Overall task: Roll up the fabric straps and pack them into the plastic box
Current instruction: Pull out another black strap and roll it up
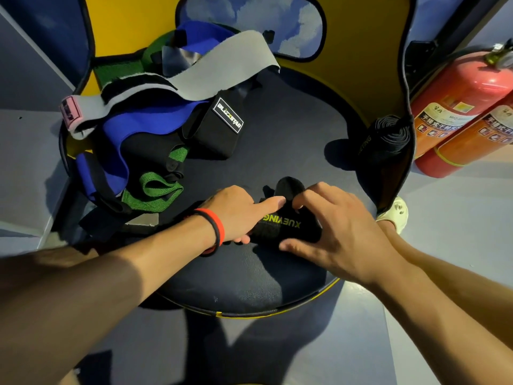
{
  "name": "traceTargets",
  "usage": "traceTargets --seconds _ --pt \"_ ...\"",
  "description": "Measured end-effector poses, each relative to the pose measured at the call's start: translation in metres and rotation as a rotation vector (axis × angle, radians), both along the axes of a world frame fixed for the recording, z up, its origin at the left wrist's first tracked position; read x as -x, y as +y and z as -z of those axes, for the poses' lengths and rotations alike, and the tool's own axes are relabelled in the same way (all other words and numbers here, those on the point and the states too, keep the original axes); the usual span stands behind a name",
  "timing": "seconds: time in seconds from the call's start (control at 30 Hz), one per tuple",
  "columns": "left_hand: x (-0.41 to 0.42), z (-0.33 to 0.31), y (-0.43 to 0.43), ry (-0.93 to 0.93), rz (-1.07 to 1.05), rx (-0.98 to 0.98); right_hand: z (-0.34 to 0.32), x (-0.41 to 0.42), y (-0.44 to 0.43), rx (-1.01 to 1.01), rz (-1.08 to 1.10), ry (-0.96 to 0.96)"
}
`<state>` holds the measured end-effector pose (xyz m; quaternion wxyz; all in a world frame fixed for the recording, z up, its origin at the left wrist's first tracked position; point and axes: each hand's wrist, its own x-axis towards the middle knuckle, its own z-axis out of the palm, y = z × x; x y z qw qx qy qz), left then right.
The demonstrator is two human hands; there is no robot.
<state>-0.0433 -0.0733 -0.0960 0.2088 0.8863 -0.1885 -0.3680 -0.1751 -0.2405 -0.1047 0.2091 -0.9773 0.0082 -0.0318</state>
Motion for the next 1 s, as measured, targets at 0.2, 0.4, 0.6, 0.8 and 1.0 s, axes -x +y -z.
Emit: traceTargets --seconds 0.2,0.4,0.6,0.8,1.0 --pt "0.0 0.0 0.006 -0.186 0.078 0.069 0.006 -0.002 0.0 -0.017 0.052 0.0" --pt "-0.003 0.006 0.013 -0.135 0.133 0.338 -0.001 -0.006 -0.011 -0.079 0.131 0.085" --pt "0.0 0.008 0.01 -0.076 0.113 0.405 0.001 -0.007 -0.015 -0.157 0.145 0.159" --pt "-0.012 -0.001 0.009 0.114 0.147 0.367 0.011 -0.007 -0.017 -0.193 0.107 0.289" --pt "-0.004 0.003 0.001 0.179 -0.017 0.238 0.011 -0.01 -0.011 -0.15 0.186 0.025"
